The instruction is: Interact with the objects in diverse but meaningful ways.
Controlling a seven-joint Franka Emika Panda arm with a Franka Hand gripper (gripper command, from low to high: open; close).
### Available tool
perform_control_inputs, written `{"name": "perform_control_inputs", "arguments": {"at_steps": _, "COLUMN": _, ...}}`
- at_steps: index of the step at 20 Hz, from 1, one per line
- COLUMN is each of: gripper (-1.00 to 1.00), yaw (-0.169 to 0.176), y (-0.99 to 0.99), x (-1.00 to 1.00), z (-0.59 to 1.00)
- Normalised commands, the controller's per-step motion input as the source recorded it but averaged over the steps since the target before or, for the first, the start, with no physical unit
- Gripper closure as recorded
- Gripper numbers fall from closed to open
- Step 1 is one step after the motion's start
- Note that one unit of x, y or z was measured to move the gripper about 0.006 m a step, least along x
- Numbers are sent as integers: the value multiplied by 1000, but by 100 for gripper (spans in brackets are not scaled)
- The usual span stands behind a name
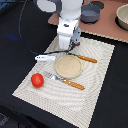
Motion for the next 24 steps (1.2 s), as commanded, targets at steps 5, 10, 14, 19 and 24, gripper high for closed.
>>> {"name": "perform_control_inputs", "arguments": {"at_steps": 5, "gripper": 100, "yaw": 31, "y": -5, "x": 165, "z": -153}}
{"name": "perform_control_inputs", "arguments": {"at_steps": 10, "gripper": 100, "yaw": 29, "y": 0, "x": 190, "z": -125}}
{"name": "perform_control_inputs", "arguments": {"at_steps": 14, "gripper": 100, "yaw": 53, "y": 241, "x": 207, "z": 169}}
{"name": "perform_control_inputs", "arguments": {"at_steps": 19, "gripper": 100, "yaw": 59, "y": 434, "x": 11, "z": 903}}
{"name": "perform_control_inputs", "arguments": {"at_steps": 24, "gripper": 100, "yaw": 1, "y": 120, "x": 69, "z": 1000}}
